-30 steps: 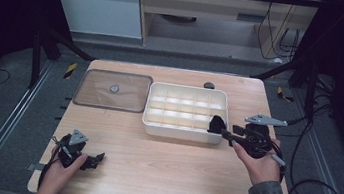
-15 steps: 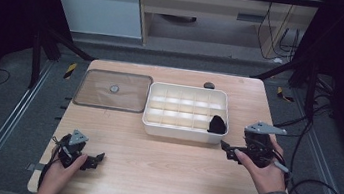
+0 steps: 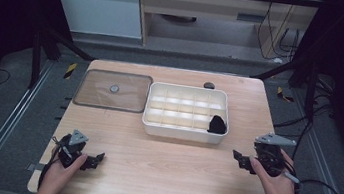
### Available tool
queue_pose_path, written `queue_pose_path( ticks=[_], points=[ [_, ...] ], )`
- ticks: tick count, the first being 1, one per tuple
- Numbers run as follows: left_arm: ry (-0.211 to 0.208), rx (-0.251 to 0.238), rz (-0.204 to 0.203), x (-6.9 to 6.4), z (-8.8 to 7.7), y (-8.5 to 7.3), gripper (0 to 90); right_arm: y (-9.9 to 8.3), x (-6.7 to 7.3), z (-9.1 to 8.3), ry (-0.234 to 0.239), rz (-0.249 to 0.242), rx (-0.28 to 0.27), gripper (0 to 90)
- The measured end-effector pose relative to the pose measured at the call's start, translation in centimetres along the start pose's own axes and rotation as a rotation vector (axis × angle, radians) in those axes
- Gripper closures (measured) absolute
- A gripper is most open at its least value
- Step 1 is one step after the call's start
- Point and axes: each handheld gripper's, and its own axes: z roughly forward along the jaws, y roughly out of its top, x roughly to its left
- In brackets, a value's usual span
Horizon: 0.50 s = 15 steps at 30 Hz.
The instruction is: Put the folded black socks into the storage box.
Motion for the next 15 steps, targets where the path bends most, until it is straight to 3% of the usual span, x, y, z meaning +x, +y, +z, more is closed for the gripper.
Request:
queue_pose_path(
  ticks=[3, 15],
  points=[
    [0.000, 0.000, -0.001, 0.0, 0.0, 0.0, 0.0, -0.9, -0.5, 0.4, -0.020, -0.005, 0.020, 17.7],
    [0.000, 0.000, 0.000, 0.0, 0.0, 0.0, 0.0, -3.7, -1.1, 2.0, -0.039, -0.024, 0.010, 15.6]
  ],
)
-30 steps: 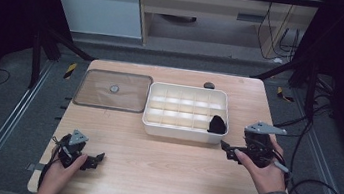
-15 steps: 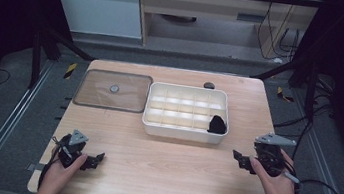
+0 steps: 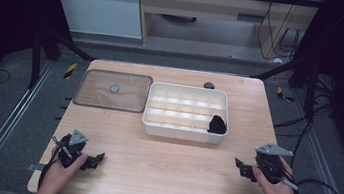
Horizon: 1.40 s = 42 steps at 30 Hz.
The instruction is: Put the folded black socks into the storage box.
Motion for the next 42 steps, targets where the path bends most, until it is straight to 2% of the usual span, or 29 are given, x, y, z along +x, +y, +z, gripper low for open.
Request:
queue_pose_path(
  ticks=[15, 19, 21, 28, 31, 36, 42],
  points=[
    [-0.001, 0.000, 0.000, 0.0, 0.0, 0.0, 0.0, -2.4, 0.4, 2.4, 0.028, 0.013, 0.003, 15.3],
    [-0.002, -0.001, -0.001, -0.1, 0.0, 0.0, 0.0, -2.7, 0.8, 3.0, 0.028, 0.012, 0.005, 15.2],
    [-0.002, 0.000, 0.000, -0.1, 0.0, 0.0, 0.0, -2.9, 0.9, 3.5, 0.006, 0.003, -0.004, 15.3],
    [-0.002, 0.000, -0.001, -0.1, 0.0, 0.0, 0.0, -3.0, 0.8, 4.3, 0.004, 0.048, -0.018, 15.4],
    [-0.002, 0.000, -0.001, -0.1, 0.0, 0.0, 0.0, -3.0, 0.6, 4.7, -0.009, 0.039, -0.023, 15.4],
    [-0.002, 0.000, -0.001, -0.1, 0.0, 0.0, 0.0, -2.7, 0.4, 4.9, -0.003, 0.077, -0.024, 15.5],
    [-0.002, 0.000, -0.001, -0.1, 0.0, 0.0, 0.0, -2.6, 0.3, 5.2, -0.016, 0.079, -0.027, 14.6]
  ],
)
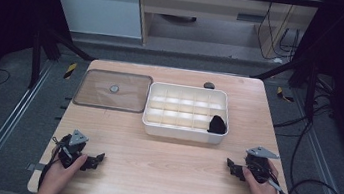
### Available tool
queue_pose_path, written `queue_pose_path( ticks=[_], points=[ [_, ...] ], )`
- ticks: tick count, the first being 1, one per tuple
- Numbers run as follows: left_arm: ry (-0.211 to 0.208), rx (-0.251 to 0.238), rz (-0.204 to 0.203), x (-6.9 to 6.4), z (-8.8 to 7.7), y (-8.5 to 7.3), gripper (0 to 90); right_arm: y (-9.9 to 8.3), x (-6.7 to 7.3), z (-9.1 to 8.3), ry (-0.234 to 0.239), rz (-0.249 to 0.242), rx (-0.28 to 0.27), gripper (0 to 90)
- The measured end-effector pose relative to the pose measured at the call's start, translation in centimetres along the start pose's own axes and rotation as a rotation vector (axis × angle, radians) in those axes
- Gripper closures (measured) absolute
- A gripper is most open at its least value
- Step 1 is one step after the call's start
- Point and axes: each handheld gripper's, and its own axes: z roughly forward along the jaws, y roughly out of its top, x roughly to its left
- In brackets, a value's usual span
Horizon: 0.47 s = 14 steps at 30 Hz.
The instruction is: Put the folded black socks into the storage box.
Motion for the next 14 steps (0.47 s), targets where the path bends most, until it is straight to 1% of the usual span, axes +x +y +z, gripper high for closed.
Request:
queue_pose_path(
  ticks=[3, 5, 6, 9, 10, 12, 13, 14],
  points=[
    [-0.002, 0.000, 0.002, 0.0, 0.0, 0.0, 0.0, 0.0, 0.1, 0.1, -0.010, 0.002, 0.004, 14.5],
    [-0.011, 0.001, 0.009, -0.1, 0.0, 0.0, 0.0, 0.1, 0.2, 0.2, -0.018, -0.007, 0.008, 14.4],
    [-0.013, 0.001, 0.010, -0.1, 0.0, 0.0, 0.0, 0.1, 0.4, 0.2, -0.022, -0.012, 0.015, 14.1],
    [-0.013, 0.001, 0.010, -0.1, 0.0, 0.0, 0.0, 0.1, 0.4, 0.2, -0.025, -0.014, 0.013, 14.3],
    [-0.012, 0.001, 0.009, -0.1, 0.0, 0.0, 0.0, 0.1, 0.5, 0.2, -0.025, -0.023, 0.014, 14.5],
    [-0.007, -0.002, 0.003, -0.2, 0.1, 0.1, 0.0, -0.1, 0.8, 0.0, -0.011, -0.030, 0.014, 14.6],
    [-0.006, 0.001, 0.004, -0.1, 0.2, 0.2, 0.0, -0.2, 1.0, -0.1, -0.016, -0.036, 0.013, 14.5],
    [-0.004, -0.002, -0.002, -0.1, 0.3, 0.3, 0.0, -0.2, 1.2, -0.1, -0.024, -0.024, 0.011, 13.8]
  ],
)
